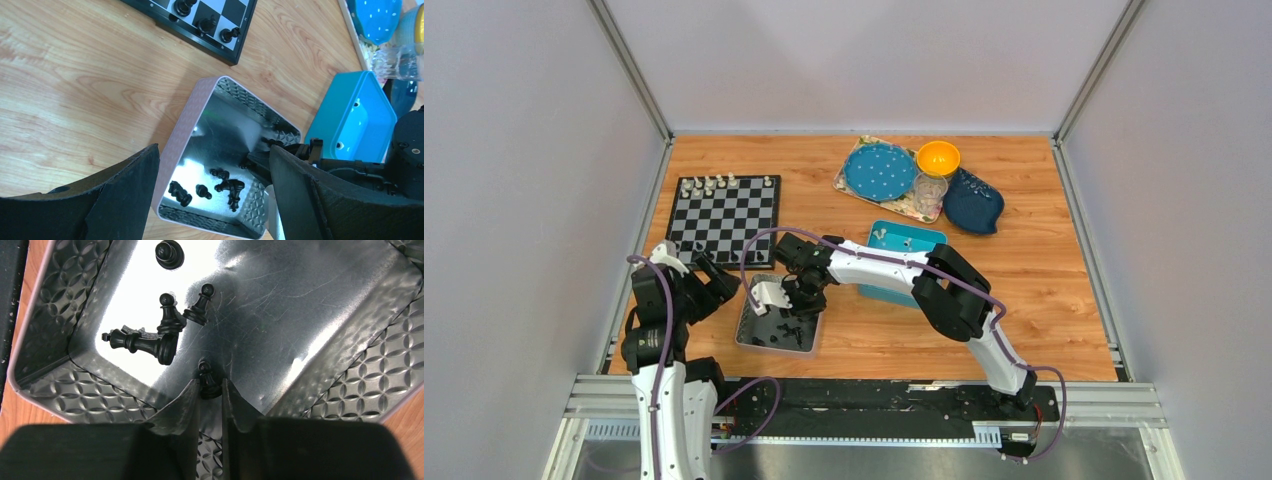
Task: Set up the chess pieces on the board
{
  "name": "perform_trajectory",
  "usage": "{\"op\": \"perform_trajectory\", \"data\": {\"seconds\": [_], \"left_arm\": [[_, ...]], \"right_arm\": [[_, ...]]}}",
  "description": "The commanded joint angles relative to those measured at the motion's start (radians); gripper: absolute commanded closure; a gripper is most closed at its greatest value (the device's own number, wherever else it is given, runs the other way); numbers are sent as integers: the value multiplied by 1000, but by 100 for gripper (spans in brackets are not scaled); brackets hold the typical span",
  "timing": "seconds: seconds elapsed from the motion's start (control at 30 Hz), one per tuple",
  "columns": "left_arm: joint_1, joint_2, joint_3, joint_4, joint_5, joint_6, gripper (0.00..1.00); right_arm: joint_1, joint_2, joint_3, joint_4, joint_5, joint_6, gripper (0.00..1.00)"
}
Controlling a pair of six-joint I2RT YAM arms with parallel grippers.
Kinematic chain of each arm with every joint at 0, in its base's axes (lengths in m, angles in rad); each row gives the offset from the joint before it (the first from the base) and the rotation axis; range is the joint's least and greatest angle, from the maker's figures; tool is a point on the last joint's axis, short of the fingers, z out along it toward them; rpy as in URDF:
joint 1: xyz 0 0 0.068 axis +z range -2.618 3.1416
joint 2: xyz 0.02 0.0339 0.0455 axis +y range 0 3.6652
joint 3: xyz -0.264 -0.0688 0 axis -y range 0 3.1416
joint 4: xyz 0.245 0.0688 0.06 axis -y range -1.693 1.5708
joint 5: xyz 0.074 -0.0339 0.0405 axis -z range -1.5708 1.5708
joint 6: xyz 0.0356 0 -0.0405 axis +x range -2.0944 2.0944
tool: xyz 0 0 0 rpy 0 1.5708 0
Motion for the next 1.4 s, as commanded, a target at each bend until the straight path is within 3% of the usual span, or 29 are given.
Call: {"op": "perform_trajectory", "data": {"seconds": [0.0,0.3,0.5,0.83,1.37], "left_arm": [[8,-13,-15,58,49,-66,12],[8,-64,-136,183,201,-277,21],[8,-87,-251,361,319,-415,26],[6,-78,-449,729,554,-615,34],[-55,-68,-503,846,571,-680,44]], "right_arm": [[-4,-18,5,-4,-23,13,85],[-70,-78,68,-5,-199,174,96],[-121,-109,85,25,-337,347,96],[-187,-133,38,220,-500,696,96],[-190,-92,21,352,-543,901,96]]}}
